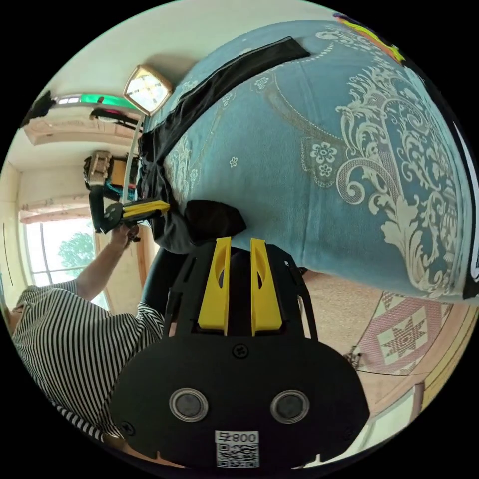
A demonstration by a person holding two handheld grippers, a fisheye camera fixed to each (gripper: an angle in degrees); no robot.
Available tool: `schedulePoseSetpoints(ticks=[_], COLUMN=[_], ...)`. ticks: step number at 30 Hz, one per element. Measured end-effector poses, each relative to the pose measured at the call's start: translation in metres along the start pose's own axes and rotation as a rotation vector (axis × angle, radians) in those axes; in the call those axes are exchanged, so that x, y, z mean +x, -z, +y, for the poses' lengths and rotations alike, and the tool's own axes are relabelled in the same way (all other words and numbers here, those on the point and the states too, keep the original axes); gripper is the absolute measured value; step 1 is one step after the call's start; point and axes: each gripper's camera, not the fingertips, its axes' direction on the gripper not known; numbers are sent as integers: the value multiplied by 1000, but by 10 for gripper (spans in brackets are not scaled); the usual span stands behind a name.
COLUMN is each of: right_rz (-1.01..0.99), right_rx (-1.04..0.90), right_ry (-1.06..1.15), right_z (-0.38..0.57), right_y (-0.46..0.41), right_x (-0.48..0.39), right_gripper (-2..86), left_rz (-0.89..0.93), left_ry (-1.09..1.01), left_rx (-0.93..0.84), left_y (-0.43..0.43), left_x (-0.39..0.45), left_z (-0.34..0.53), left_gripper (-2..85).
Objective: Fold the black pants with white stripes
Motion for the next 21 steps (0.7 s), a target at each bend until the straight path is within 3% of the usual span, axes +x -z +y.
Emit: schedulePoseSetpoints(ticks=[5, 13, 21], right_rz=[-236, -326, -575], right_rx=[69, 10, 269], right_ry=[-180, -290, -295], right_z=[38, 75, 168], right_y=[46, 78, 191], right_x=[50, 78, 74], right_gripper=[76, 30, 8], left_rz=[-38, -78, -58], left_ry=[-9, -3, 35], left_rx=[20, 53, 216], left_y=[6, 16, 56], left_x=[15, 34, 38], left_z=[1, 6, 17], left_gripper=[2, 1, 2])
